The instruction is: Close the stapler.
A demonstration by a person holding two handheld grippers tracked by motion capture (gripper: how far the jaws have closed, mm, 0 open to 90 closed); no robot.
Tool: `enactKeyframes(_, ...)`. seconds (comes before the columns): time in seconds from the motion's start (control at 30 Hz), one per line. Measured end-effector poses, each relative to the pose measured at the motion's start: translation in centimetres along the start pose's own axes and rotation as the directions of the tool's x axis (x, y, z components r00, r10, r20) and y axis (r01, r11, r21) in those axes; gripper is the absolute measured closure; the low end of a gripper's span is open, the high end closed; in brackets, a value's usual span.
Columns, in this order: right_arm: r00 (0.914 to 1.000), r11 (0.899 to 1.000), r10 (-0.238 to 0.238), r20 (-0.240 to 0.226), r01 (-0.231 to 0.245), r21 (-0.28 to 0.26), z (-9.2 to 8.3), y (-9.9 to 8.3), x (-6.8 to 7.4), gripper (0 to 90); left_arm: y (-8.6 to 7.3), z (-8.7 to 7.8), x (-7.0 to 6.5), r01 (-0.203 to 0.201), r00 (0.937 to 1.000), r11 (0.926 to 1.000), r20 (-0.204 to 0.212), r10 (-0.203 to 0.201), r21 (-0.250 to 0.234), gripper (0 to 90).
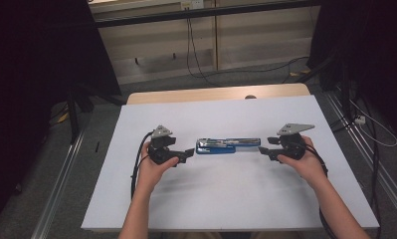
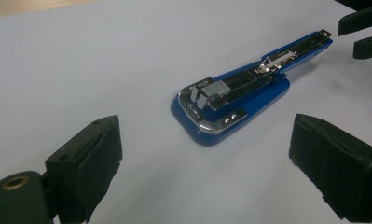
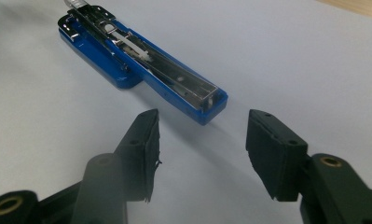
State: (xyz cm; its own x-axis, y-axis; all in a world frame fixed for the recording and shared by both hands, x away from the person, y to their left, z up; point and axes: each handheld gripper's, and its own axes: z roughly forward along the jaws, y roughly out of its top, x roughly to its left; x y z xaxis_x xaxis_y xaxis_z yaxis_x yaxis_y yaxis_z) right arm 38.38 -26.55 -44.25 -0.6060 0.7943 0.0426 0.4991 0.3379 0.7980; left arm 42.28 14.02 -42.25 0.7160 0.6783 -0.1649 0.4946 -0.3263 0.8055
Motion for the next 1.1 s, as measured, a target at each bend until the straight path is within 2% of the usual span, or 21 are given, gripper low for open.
enactKeyframes(0.13, 0.9999, 1.000, -0.005, -0.011, 0.005, 0.013, 0.1, -0.3, 0.0, 54.6, 0.0, 0.2, -0.1, 0.002, 1.0000, 1.0000, -0.001, -0.002, -0.001, 10.0)
enactKeyframes(0.27, 1.0000, 1.000, 0.002, 0.009, -0.003, 0.021, 0.1, -0.7, -0.2, 60.8, 0.0, 0.4, -0.2, 0.004, 0.9999, 1.0000, -0.011, -0.004, -0.002, 12.7)
enactKeyframes(0.37, 0.9997, 1.000, 0.019, 0.017, -0.019, 0.019, -0.1, -0.8, -0.4, 68.1, 0.1, 0.7, -0.2, 0.009, 0.9995, 0.9999, -0.031, -0.010, -0.007, 18.9)
enactKeyframes(0.47, 0.9992, 0.999, 0.026, 0.032, -0.026, 0.024, -0.1, -0.7, -0.4, 77.7, 0.1, 1.0, -0.5, 0.004, 0.9999, 0.9999, -0.009, -0.005, -0.015, 30.9)
enactKeyframes(0.5, 0.9991, 0.999, 0.029, 0.032, -0.030, 0.028, -0.1, -0.7, -0.4, 79.6, 0.1, 1.1, -0.7, 0.000, 1.0000, 0.9998, 0.001, 0.000, -0.022, 37.0)
enactKeyframes(0.53, 0.9991, 0.999, 0.027, 0.032, -0.028, 0.025, 0.0, -0.6, -0.4, 80.8, 0.1, 1.3, -0.8, -0.008, 0.9999, 0.9997, 0.010, 0.008, -0.025, 48.7)
enactKeyframes(0.6, 0.9990, 0.999, 0.027, 0.034, -0.028, 0.035, 0.2, -0.6, -0.4, 84.5, 0.2, 1.7, -1.2, -0.025, 0.9997, 0.9995, 0.008, 0.025, -0.018, 57.8)
enactKeyframes(0.63, 0.9992, 0.999, 0.024, 0.033, -0.026, 0.039, 0.3, -0.6, -0.4, 86.0, 0.2, 1.9, -1.3, -0.039, 0.9992, 0.9992, 0.006, 0.039, -0.011, 65.6)
enactKeyframes(0.73, 0.9991, 0.998, 0.023, 0.036, -0.025, 0.050, 0.5, -0.6, -0.3, 89.8, 0.2, 2.4, -1.6, -0.072, 0.9974, 0.9974, 0.006, 0.072, 0.004, 78.0)
enactKeyframes(0.87, 0.9993, 0.999, 0.005, 0.036, -0.006, 0.051, 0.5, -0.5, -0.3, 90.0, 0.1, 3.0, -1.8, -0.082, 0.9966, 0.9966, -0.002, 0.082, -0.006, 88.7)
enactKeyframes(0.9, 0.9993, 0.999, 0.006, 0.036, -0.007, 0.049, 0.5, -0.4, -0.3, 90.0, 0.0, 3.1, -1.9, -0.073, 0.9973, 0.9973, 0.001, 0.073, -0.007, 90.0)
enactKeyframes(0.97, 0.9993, 0.999, 0.009, 0.036, -0.010, 0.048, 0.5, -0.4, -0.4, 90.0, -0.1, 3.5, -1.9, -0.086, 0.9963, 0.9963, -0.005, 0.086, 0.004, 90.0)
enactKeyframes(1.1, 0.9992, 0.999, 0.010, 0.040, -0.012, 0.053, 0.7, -0.3, -0.4, 90.0, -0.2, 4.0, -1.9, -0.076, 0.9971, 0.9971, -0.007, 0.076, 0.000, 90.0)
